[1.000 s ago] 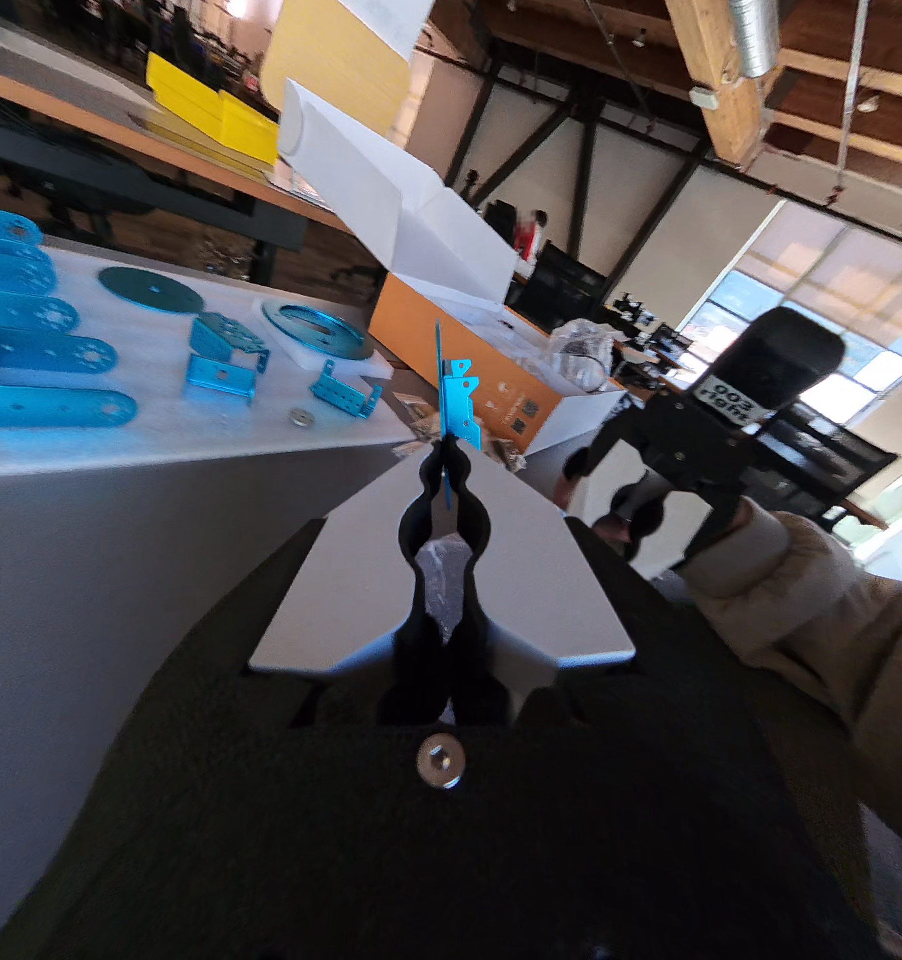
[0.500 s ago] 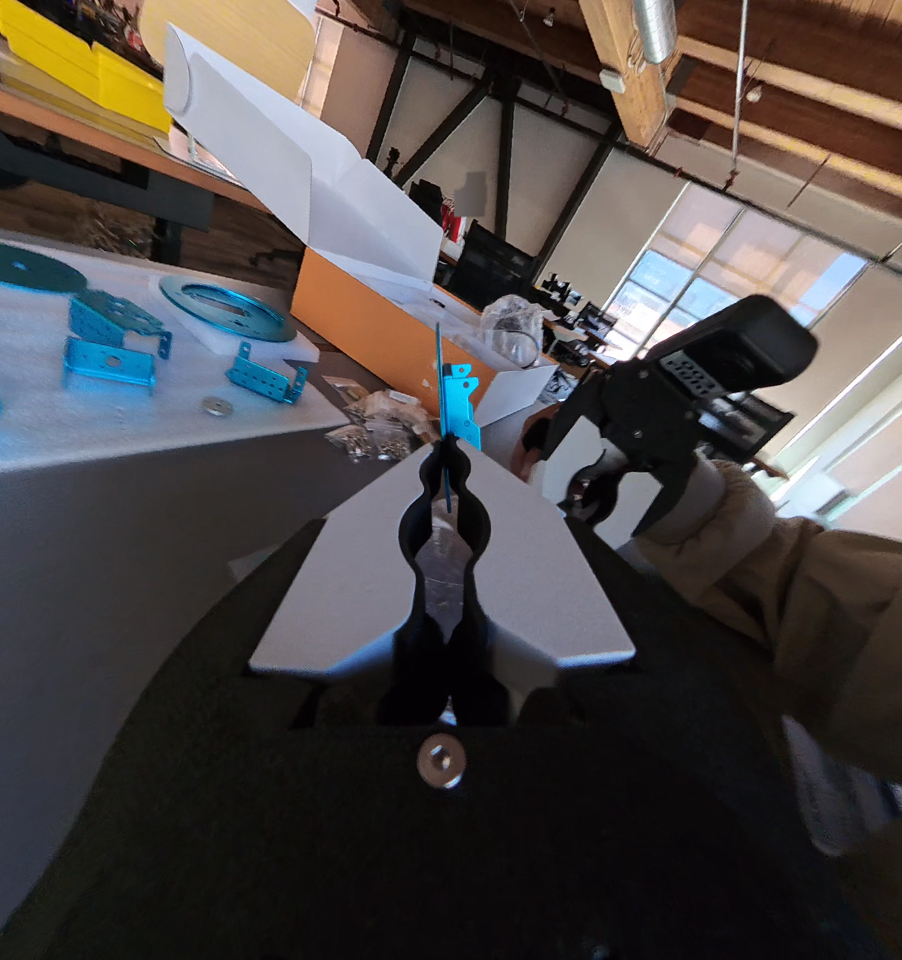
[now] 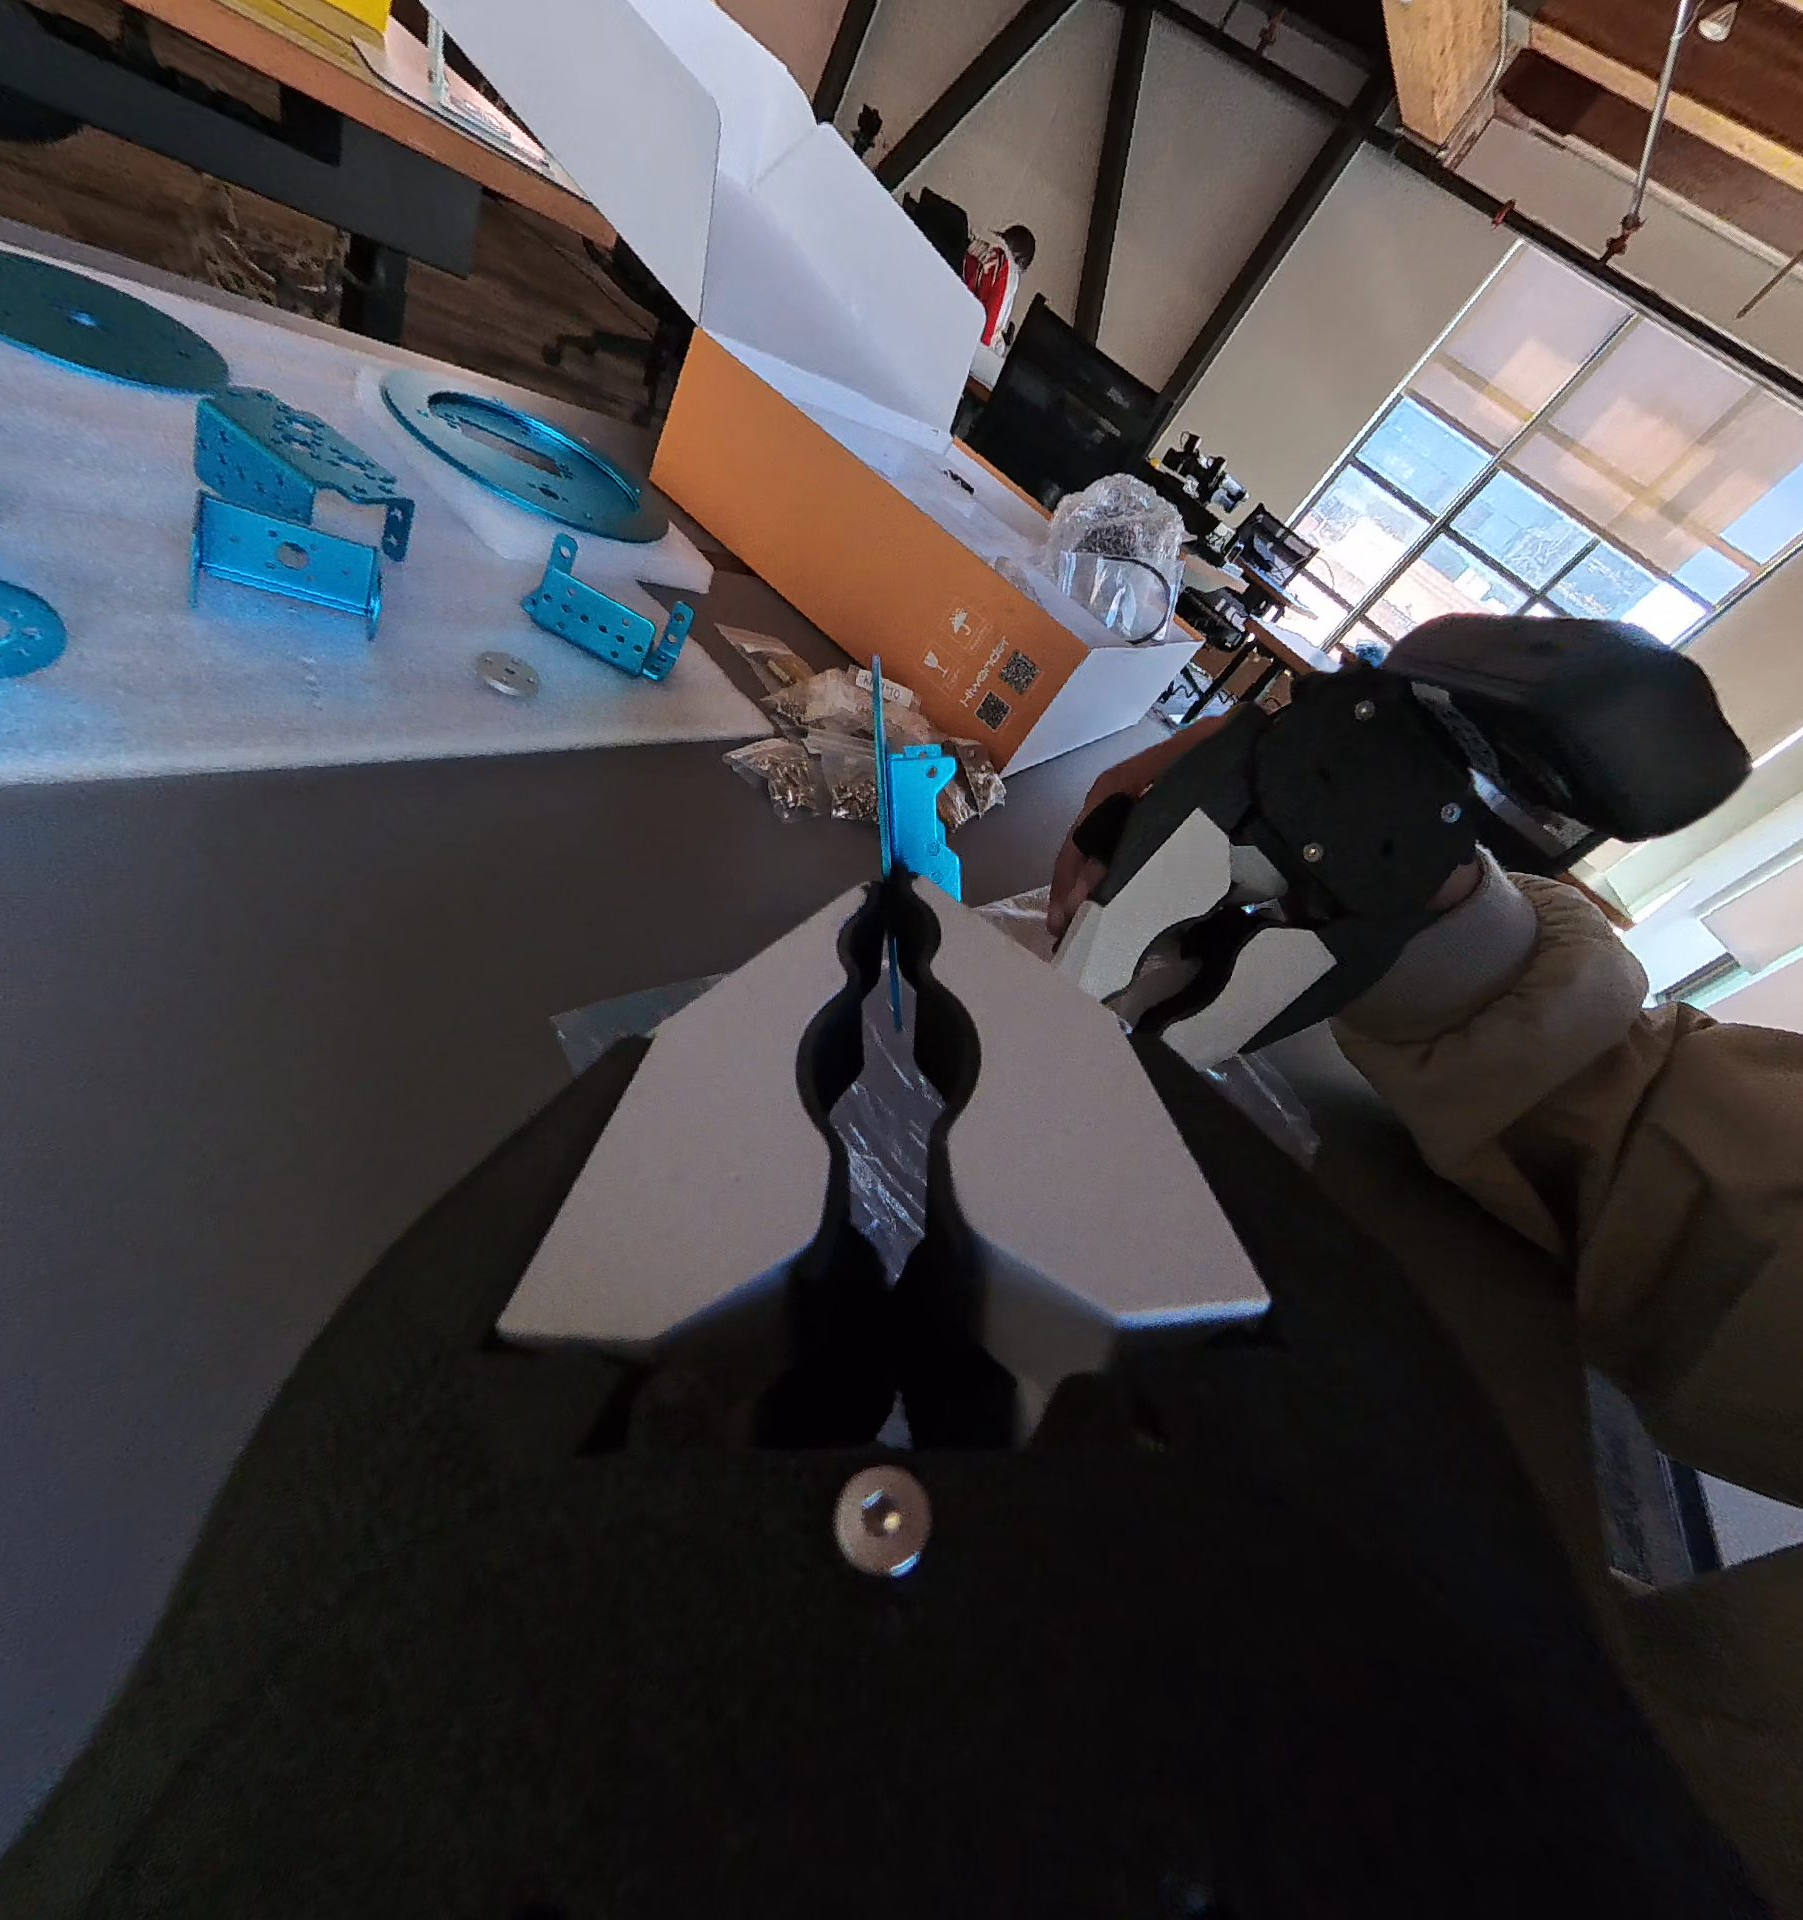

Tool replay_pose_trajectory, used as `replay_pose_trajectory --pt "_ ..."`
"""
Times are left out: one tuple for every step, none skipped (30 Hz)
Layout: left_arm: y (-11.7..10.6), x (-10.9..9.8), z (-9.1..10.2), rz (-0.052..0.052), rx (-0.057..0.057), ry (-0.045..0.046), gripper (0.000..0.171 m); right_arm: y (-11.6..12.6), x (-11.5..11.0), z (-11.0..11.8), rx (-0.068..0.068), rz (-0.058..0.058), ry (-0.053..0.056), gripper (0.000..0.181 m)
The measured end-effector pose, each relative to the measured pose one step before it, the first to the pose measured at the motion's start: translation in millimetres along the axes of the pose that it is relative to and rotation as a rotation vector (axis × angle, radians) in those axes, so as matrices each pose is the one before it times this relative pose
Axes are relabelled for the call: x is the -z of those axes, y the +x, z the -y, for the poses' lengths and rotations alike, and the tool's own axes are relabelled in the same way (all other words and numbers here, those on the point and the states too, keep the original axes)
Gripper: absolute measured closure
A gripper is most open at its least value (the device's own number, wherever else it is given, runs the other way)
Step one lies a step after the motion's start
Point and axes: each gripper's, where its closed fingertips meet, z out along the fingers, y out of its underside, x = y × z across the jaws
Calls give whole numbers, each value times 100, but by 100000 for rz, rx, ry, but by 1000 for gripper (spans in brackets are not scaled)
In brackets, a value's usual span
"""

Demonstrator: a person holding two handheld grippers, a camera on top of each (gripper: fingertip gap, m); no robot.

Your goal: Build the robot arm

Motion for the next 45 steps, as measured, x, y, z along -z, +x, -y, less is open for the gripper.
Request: replay_pose_trajectory --pt "64 -65 -145 -41 -646 -712 171 -4 -116 -56 251 -252 314 171" --pt "90 -38 -122 -164 -733 -723 171 38 -93 -16 199 -464 465 172" --pt "115 -22 -51 -230 -663 -293 171 -10 -52 111 -1127 547 1367 172" --pt "96 3 6 -198 -669 15 171 139 -7 72 -2240 494 891 172" --pt "95 -6 -5 -202 -748 -153 171 -40 -2 23 -2212 1814 768 172" --pt "70 0 -19 -95 -784 -295 171 -110 -30 -82 -1384 1919 519 171" --pt "28 15 18 127 -761 43 171 21 -23 -144 -479 694 390 171" --pt "41 19 33 89 -720 171 171 -34 -52 -62 -507 923 1193 170" --pt "58 0 -4 -123 -654 -123 171 -240 -91 37 -1369 2421 1634 170" --pt "47 -15 -33 -145 -482 -206 171 -236 -76 108 -1546 2654 1527 170" --pt "24 -6 -7 -25 -222 -5 171 -155 -53 213 -981 1801 1963 169" --pt "22 -13 -20 -116 -76 -43 171 -59 -44 211 59 711 1741 168" --pt "27 -28 -47 -260 14 -264 171 -27 -52 157 696 -37 1112 168" --pt "5 -16 -46 -121 153 -201 171 70 -67 6 864 -764 -2 168" --pt "-12 -9 -21 -26 201 -29 171 22 -84 -112 941 -580 -867 167" --pt "10 -4 -21 -222 173 -126 171 -58 -99 -57 865 -54 -536 166" --pt "38 -23 -27 -277 125 -192 171 -41 -85 59 552 -121 204 166" --pt "-4 -3 -6 -14 -16 23 171 -62 -84 159 440 108 917 165" --pt "-9 3 -10 132 -147 92 171 39 -93 59 243 -360 406 164" --pt "0 -12 -12 56 -103 -47 171 119 -77 -209 3 -501 -1167 163" --pt "42 -14 -26 -156 15 -146 171 -31 -48 -239 -322 576 -1044 163" --pt "94 -11 -14 -534 55 -60 171 -21 -36 -73 -745 558 352 163" --pt "146 -11 -3 -839 197 113 171 25 -1 -43 -461 236 485 163" --pt "155 -5 8 -926 548 175 171 -36 -5 -102 -260 558 120 163" --pt "166 -1 -3 -1210 1126 70 171 92 10 -215 -312 -295 -767 163" --pt "157 -12 -39 -1396 1486 -218 171 53 119 -81 -396 86 -130 163" --pt "49 -16 -77 -704 1232 -584 171 -61 131 -121 -547 676 -328 163" --pt "-61 -30 -111 54 653 -621 171 52 134 -200 -443 -80 -879 164" --pt "-83 -29 -94 48 384 -506 171 -58 150 -242 -354 459 -978 165" --pt "-63 -32 -69 -128 471 -374 171 -166 144 -128 -455 1048 -437 166" --pt "-81 -18 -49 -36 612 -183 171 -56 133 -149 -121 231 -843 166" --pt "-84 -10 -45 -91 625 -203 171 -70 87 -29 359 89 -264 166" --pt "-40 -23 -43 -208 439 -293 171 -51 29 125 1027 -143 672 166" --pt "-57 -3 -10 23 62 -89 171 50 -18 212 1567 -678 1415 166" --pt "-9 -2 8 156 -353 57 171 134 -61 258 1786 -1053 2077 165" --pt "44 -12 4 -27 -651 -28 171 132 -67 207 1313 -1024 2118 163" --pt "90 -6 7 -97 -854 -34 171 -87 -92 115 356 582 1411 163" --pt "84 -14 18 110 -991 86 171 -126 -85 23 -722 1073 606 163" --pt "88 2 8 115 -993 38 171 32 -53 -69 -730 340 -288 163" --pt "104 -10 1 -89 -796 -72 171 -98 -18 22 -448 892 295 162" --pt "87 -8 2 -144 -509 0 171 -21 -8 105 -113 281 846 162" --pt "62 -2 4 -120 -355 60 171 63 -9 107 482 -525 804 162" --pt "44 -18 -26 -99 -280 -101 171 -60 -27 126 636 138 1010 162" --pt "7 -15 -27 7 -139 -150 171 -156 -48 87 335 839 729 162" --pt "-18 -12 -18 35 27 -40 171 -98 -95 -1 -45 619 215 161"
